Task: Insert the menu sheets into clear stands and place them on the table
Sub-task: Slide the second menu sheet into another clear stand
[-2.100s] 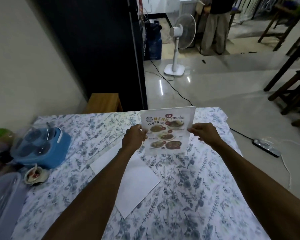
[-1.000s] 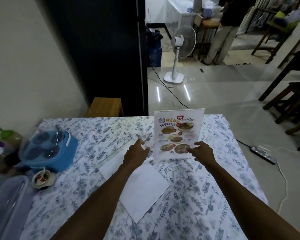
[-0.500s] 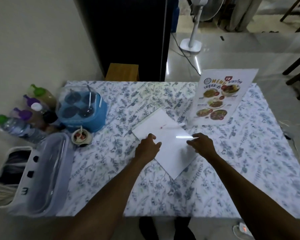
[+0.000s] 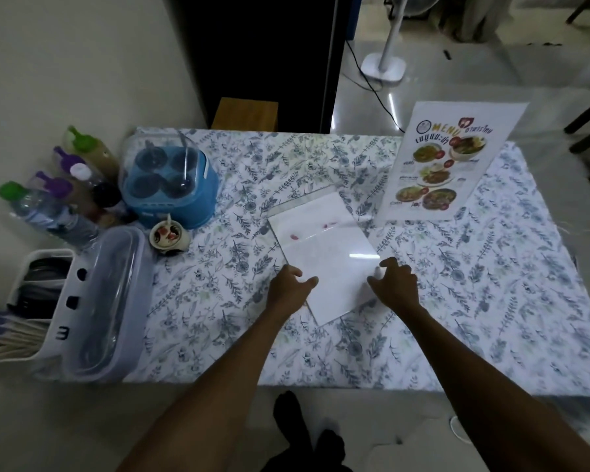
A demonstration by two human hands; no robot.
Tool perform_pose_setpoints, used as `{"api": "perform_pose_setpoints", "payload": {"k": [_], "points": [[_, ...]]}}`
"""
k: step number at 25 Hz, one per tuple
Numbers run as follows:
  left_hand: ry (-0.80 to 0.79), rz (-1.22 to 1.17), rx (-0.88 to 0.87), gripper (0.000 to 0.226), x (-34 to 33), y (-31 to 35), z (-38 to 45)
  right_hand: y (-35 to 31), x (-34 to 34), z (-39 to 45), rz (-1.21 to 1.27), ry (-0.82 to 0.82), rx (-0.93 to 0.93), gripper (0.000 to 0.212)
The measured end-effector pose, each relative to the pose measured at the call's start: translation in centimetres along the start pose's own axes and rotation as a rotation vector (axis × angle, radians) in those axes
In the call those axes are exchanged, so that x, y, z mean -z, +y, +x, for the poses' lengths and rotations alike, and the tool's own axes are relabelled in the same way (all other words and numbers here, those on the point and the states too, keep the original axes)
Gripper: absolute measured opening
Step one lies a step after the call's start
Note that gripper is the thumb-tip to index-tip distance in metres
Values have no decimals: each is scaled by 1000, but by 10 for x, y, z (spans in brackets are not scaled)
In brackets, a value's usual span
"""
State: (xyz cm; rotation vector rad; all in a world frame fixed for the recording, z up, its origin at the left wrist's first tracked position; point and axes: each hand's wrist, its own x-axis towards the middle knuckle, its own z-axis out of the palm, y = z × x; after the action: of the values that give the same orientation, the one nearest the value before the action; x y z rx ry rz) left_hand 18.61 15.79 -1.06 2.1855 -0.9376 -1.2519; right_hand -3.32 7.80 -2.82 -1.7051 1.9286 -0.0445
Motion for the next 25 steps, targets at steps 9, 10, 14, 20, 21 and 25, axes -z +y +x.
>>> {"api": "perform_pose_setpoints", "payload": {"k": [9,10,14,20,21,25], "points": [[110,-256,24,30,39,0,-41,17,33,-58,377,-273,222,45],[130,-284,5,30,43,-2,-48,21,40,-67,441,-290,231,48],[241,-363,-60,5,64,-5,-77,25,71,-92,616,-328,326,38],[270,-644,-266,28,97,14,-107,-10,119,-97,597,-166,504,22],[284,-624,-310,28,99,20,-108,-17,124,-96,588,-140,522,24],[330,-430,-446,15,112,45,-92,-38,140,-75,575,-66,530,26]]}}
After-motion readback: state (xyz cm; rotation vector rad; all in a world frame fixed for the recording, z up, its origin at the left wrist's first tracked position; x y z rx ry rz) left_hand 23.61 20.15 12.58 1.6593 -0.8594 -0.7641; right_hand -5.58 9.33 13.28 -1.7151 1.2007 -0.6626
